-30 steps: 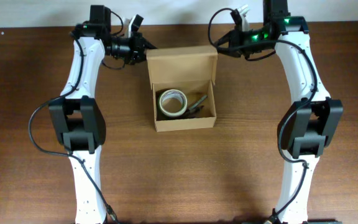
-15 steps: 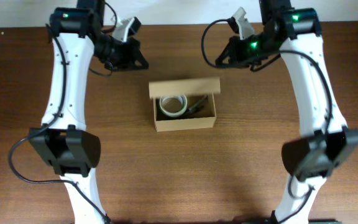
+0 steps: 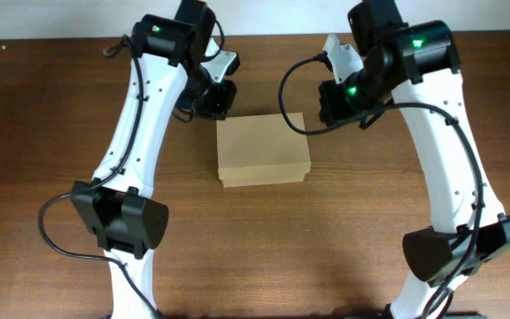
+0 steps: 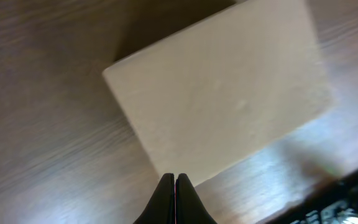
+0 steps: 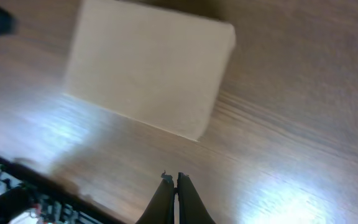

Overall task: Pack container
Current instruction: 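Press down on the closed lid with both grippers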

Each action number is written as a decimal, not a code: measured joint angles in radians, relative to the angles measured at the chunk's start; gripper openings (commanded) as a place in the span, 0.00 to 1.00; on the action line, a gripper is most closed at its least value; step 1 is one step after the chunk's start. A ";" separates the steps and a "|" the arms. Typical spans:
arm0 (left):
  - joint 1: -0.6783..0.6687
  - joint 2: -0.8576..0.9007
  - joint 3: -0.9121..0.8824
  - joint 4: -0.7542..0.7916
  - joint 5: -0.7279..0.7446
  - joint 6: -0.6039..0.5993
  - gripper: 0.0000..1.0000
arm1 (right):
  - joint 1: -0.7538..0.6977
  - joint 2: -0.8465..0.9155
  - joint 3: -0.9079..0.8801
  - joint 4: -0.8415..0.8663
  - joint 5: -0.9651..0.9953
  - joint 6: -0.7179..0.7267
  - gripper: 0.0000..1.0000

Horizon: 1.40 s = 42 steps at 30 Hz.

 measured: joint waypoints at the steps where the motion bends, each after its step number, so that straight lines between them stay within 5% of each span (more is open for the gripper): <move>1: 0.000 0.000 -0.010 0.000 -0.014 -0.003 0.02 | 0.000 0.000 -0.025 0.007 0.006 0.000 0.04; 27: -0.071 -0.027 -0.447 0.193 -0.031 -0.014 0.02 | 0.073 -0.010 -0.620 0.418 -0.008 0.019 0.04; 34: -0.062 -0.031 -0.417 0.198 -0.043 -0.014 0.02 | 0.073 -0.012 -0.547 0.378 -0.006 0.019 0.04; 42: 0.003 -0.117 -0.137 0.183 -0.140 -0.016 0.13 | 0.073 -0.020 -0.054 0.164 0.074 0.020 0.04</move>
